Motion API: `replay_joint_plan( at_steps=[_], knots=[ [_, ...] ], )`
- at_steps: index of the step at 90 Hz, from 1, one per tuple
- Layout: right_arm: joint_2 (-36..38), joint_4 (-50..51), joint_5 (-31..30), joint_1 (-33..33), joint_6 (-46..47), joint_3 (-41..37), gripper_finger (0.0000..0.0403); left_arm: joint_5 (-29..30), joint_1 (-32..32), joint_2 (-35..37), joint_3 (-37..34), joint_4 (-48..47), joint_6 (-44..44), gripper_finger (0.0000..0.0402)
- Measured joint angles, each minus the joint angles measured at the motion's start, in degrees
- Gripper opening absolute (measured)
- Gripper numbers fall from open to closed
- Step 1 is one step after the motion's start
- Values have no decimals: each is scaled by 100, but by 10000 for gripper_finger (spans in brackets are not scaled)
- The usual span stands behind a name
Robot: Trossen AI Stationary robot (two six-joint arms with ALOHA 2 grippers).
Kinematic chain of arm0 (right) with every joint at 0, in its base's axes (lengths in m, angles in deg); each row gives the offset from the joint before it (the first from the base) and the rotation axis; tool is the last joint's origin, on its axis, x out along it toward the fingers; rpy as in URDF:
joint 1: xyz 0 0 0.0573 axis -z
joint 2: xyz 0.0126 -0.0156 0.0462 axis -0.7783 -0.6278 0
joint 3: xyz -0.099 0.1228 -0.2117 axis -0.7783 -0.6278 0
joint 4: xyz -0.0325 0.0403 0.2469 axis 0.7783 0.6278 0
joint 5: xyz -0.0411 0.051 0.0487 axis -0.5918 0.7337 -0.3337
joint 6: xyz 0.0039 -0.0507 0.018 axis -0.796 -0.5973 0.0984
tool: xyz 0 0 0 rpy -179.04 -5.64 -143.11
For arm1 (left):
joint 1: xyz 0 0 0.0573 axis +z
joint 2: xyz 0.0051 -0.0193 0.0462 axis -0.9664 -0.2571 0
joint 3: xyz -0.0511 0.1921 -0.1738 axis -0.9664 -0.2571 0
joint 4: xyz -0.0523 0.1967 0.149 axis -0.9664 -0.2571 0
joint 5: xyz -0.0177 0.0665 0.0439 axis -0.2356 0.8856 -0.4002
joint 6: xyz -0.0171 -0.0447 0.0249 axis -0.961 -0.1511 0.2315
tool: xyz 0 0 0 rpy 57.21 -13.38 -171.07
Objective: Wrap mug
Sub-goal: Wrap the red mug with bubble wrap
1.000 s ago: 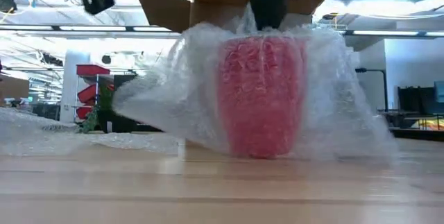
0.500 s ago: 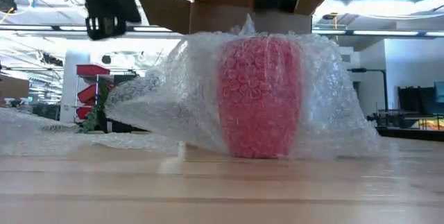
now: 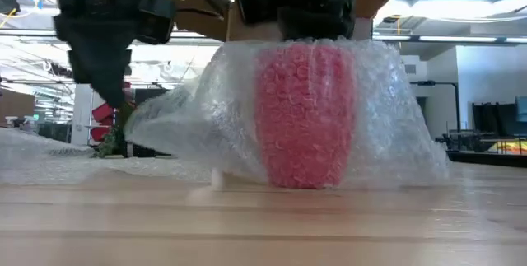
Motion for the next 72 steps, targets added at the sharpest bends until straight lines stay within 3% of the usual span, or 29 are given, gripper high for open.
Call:
replay_joint_plan(
  at_steps=[16, 36, 47, 72],
  knots=[
    [91, 156, 141, 90, 129, 101, 0, 93, -299, 2, 0, -21, -313, 0],
    [752, 960, 140, 39, 270, 683, 0, 584, -702, 2, 0, 68, -1120, 0],
    [992, 816, 138, 40, 259, 704, 0, 921, -912, 0, 0, 132, -1802, 0],
    [541, 542, 231, 92, -680, 702, 0, 1613, -1334, -4, -743, 1150, -3557, 0]
  ],
)
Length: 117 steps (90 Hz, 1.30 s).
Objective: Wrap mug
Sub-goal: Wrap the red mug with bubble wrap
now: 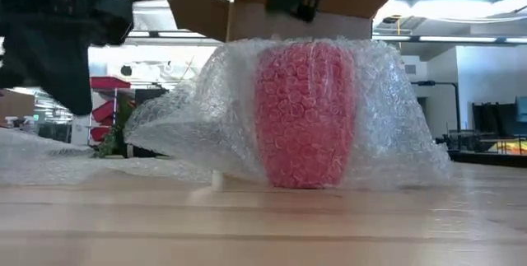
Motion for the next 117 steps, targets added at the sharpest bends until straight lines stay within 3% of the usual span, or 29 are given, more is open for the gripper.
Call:
replay_joint_plan(
  at_steps=[21, 43, 53, 67, 90, 117],
  knots=[
    [-556, -163, 44, 26, -448, 11, 0, 634, -261, -480, -499, 1525, -712, 0],
    [-1076, -239, -113, 76, -755, 37, 0, 1569, -207, -1633, -446, 3165, -552, 0],
    [-1106, -133, -136, 85, -856, 33, 0, 2239, -185, -1860, -168, 3299, -515, 0],
    [-1108, -143, -180, 7, -1116, 20, 0, 3376, -157, -1683, 264, 2698, -359, 0],
    [-1039, -889, -205, -169, -1202, -241, 1, 3001, -123, -1455, 567, 2079, 380, 0],
    [-120, -205, -126, -169, -880, -268, 0, 2749, -133, -1459, 1190, 1565, 1158, 0]
  ],
)
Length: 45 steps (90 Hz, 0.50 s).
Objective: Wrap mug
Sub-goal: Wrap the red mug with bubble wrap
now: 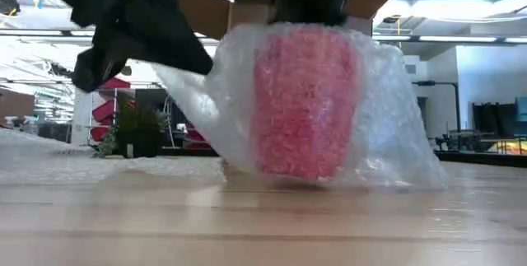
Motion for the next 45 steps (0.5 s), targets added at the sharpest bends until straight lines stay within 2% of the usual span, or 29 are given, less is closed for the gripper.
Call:
replay_joint_plan(
  at_steps=[14, 30, 45],
  knots=[
    [495, 300, -2, -12, 364, 2, 0, -132, 2, -4, 309, -373, 247, 0],
    [671, 761, -139, -53, 688, -17, 0, -309, 13, -4, 409, -419, 514, 0],
    [655, 21, -116, -77, 863, -751, 0, -620, 25, -4, 409, -667, 534, 0]
  ],
)
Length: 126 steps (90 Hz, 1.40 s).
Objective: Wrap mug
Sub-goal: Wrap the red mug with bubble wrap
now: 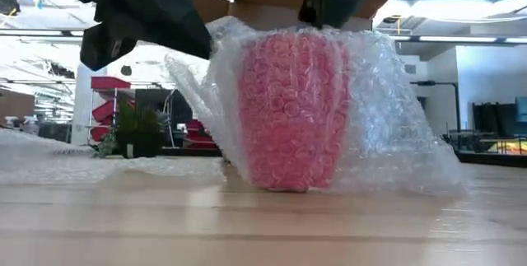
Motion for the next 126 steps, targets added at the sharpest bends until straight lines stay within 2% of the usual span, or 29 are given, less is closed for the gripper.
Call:
replay_joint_plan(
  at_steps=[13, 21, 33, 50, 68, 84, 92, 102, 114, 126],
  knots=[
    [5, -1012, 148, 120, 102, -746, 0, -678, 2, -15, 2, -619, -77, 0],
    [-64, -1367, 268, 192, 113, -1021, 0, -800, -1, -17, 0, -1012, -248, 0],
    [-346, -1342, 296, 228, 19, -1145, 0, -846, -1, -17, 0, -1124, -380, 0],
    [-337, -1156, 397, 229, 39, -1060, 0, -840, 30, -17, 0, -1059, -453, 0],
    [79, -159, 404, 180, 61, -556, 0, -820, 10, -17, 13, -1066, -585, 0],
    [759, 3, 394, -29, -15, -817, 0, -820, 8, -17, 164, -1072, -433, 0],
    [1296, -26, 248, -133, 86, -1349, 0, -815, 8, -17, 205, -1059, -412, 0],
    [2003, -373, 203, -130, 710, -2485, 0, -815, 8, -17, 205, -1052, -412, 0],
    [2872, -2213, 176, -13, 1920, -4115, 8, -817, 9, -17, 205, -959, -408, 0],
    [3301, -4195, 51, 223, 3002, -5502, 48, -844, 78, -17, 207, -748, -406, 0]
  ],
)
